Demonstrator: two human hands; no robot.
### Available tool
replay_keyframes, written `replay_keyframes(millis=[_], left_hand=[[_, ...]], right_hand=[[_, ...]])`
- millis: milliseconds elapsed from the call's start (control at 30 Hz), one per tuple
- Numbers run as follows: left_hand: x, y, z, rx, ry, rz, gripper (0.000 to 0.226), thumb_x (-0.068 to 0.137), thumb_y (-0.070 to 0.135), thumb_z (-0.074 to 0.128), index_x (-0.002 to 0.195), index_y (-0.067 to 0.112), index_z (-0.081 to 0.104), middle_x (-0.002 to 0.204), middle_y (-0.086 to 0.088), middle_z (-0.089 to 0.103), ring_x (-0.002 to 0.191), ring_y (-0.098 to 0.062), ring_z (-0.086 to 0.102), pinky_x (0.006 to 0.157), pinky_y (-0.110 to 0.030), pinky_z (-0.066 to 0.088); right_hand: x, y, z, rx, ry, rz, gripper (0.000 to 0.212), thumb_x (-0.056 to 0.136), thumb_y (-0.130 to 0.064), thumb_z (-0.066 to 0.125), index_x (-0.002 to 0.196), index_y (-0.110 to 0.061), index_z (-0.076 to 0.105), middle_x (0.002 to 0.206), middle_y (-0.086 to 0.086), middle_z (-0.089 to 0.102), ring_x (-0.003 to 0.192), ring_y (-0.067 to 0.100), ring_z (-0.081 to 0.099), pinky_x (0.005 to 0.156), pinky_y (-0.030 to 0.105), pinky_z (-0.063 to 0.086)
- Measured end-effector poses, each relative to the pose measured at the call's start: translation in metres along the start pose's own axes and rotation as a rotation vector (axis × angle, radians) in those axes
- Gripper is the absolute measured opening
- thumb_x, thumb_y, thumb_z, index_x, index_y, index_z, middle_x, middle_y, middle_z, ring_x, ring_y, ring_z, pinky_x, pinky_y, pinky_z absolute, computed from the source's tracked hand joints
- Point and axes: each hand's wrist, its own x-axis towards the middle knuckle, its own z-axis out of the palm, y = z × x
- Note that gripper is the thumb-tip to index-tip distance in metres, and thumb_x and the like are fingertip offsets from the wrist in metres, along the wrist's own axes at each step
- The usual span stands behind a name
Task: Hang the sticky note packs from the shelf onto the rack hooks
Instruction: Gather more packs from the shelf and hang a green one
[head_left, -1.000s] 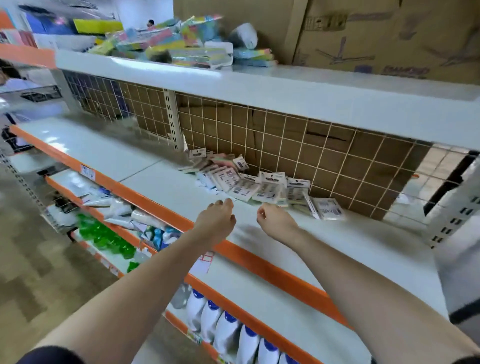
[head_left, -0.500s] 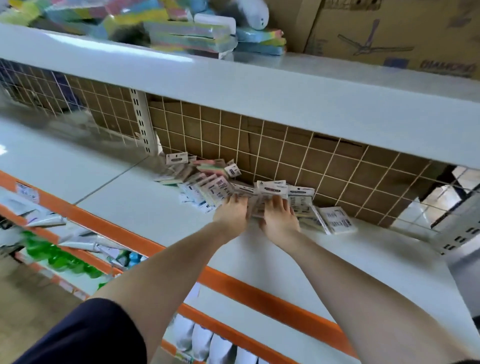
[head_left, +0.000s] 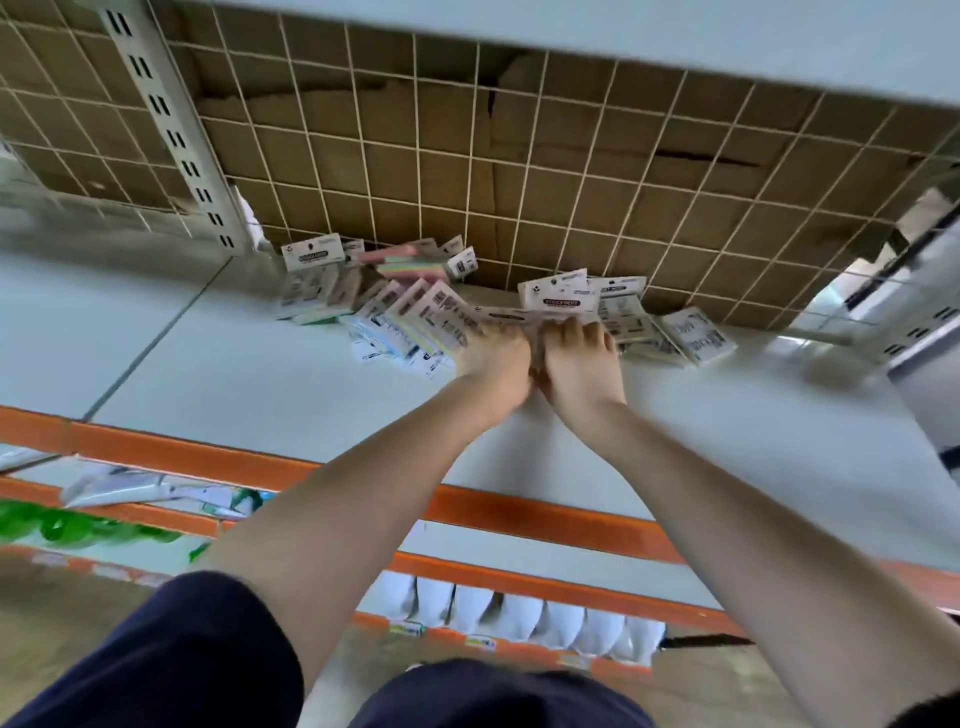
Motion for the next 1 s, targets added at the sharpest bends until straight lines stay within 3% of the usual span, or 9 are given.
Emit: replay_keyframes(millis=[167,267,333,467,567,667,733,867,1000], left_hand=[[-0.017,-0.016,-0.004,-0.151,0.096,0.128,0.043,0.09,0.031,0.051,0.122,0.003,0.049,0.115,-0.022,0.061,0.105,-0.038,0.058,0.071,-0.036,0.042],[-0.023,-0.028,-0.011,-0.436,0.031,0.097,0.033,0.094,0.026,0.041,0.123,0.01,0.048,0.109,-0.017,0.06,0.097,-0.037,0.057,0.073,-0.037,0.04],[-0.026,-0.033,-0.012,-0.624,0.031,0.091,0.02,0.093,0.022,0.042,0.107,0.011,0.052,0.092,-0.012,0.055,0.083,-0.032,0.051,0.068,-0.034,0.037],[-0.034,-0.039,-0.008,-1.029,0.074,0.02,0.029,0.09,0.013,0.044,0.062,0.016,0.036,0.057,0.001,0.034,0.054,-0.017,0.035,0.05,-0.032,0.021],[-0.04,-0.039,-0.001,-1.204,0.068,-0.041,0.031,0.088,0.013,0.045,0.06,0.019,0.032,0.056,0.003,0.032,0.052,-0.014,0.033,0.052,-0.03,0.024],[-0.045,-0.033,0.006,-1.423,-0.072,-0.132,0.018,0.086,0.014,0.045,0.068,0.019,0.047,0.07,-0.004,0.05,0.068,-0.02,0.047,0.065,-0.032,0.036],[-0.05,-0.025,0.011,-1.516,-0.231,-0.155,0.022,0.084,0.003,0.044,0.083,0.021,0.055,0.075,-0.001,0.057,0.071,-0.02,0.051,0.064,-0.031,0.038],[-0.062,-0.005,0.014,-1.69,-0.544,-0.191,0.027,0.084,-0.002,0.048,0.094,0.022,0.056,0.079,-0.005,0.066,0.069,-0.022,0.064,0.06,-0.034,0.052],[-0.074,0.019,0.01,-1.628,-0.641,-0.135,0.006,0.089,0.028,0.063,0.091,0.024,0.06,0.087,-0.004,0.071,0.079,-0.023,0.069,0.059,-0.041,0.057]], right_hand=[[-0.028,-0.006,0.0,0.106,0.03,0.104,0.058,0.081,-0.016,0.06,0.134,-0.004,0.042,0.127,0.022,0.052,0.118,0.04,0.047,0.096,0.045,0.037],[-0.042,-0.009,-0.003,0.268,0.036,0.181,0.054,0.085,-0.013,0.054,0.136,-0.008,0.039,0.125,0.021,0.052,0.11,0.041,0.05,0.085,0.043,0.043],[-0.051,-0.007,-0.006,0.39,0.07,0.26,0.045,0.086,-0.011,0.051,0.131,-0.01,0.045,0.12,0.017,0.055,0.102,0.041,0.054,0.079,0.042,0.043],[-0.065,0.004,-0.014,0.794,0.206,0.557,0.032,0.088,-0.006,0.047,0.119,-0.008,0.051,0.074,0.008,0.05,0.064,0.028,0.047,0.054,0.032,0.032],[-0.077,0.015,-0.022,1.286,0.302,0.891,0.021,0.09,-0.004,0.046,0.109,-0.004,0.054,0.077,0.024,0.044,0.066,0.022,0.047,0.052,0.027,0.036],[-0.099,0.024,-0.032,1.83,0.362,1.162,0.006,0.094,-0.006,0.053,0.089,-0.008,0.056,0.082,0.015,0.062,0.07,0.021,0.062,0.056,0.028,0.049],[-0.116,0.03,-0.036,1.969,0.358,1.214,0.007,0.094,-0.012,0.057,0.088,-0.012,0.059,0.086,0.009,0.068,0.08,0.022,0.065,0.063,0.031,0.052],[-0.152,0.04,-0.042,2.119,0.352,1.207,0.004,0.095,-0.011,0.055,0.096,-0.008,0.058,0.084,0.008,0.073,0.08,0.025,0.07,0.059,0.03,0.054],[-0.19,0.056,-0.058,2.267,0.402,1.038,0.021,0.091,0.007,0.05,0.107,-0.006,0.056,0.095,0.014,0.072,0.081,0.029,0.072,0.061,0.031,0.057]])
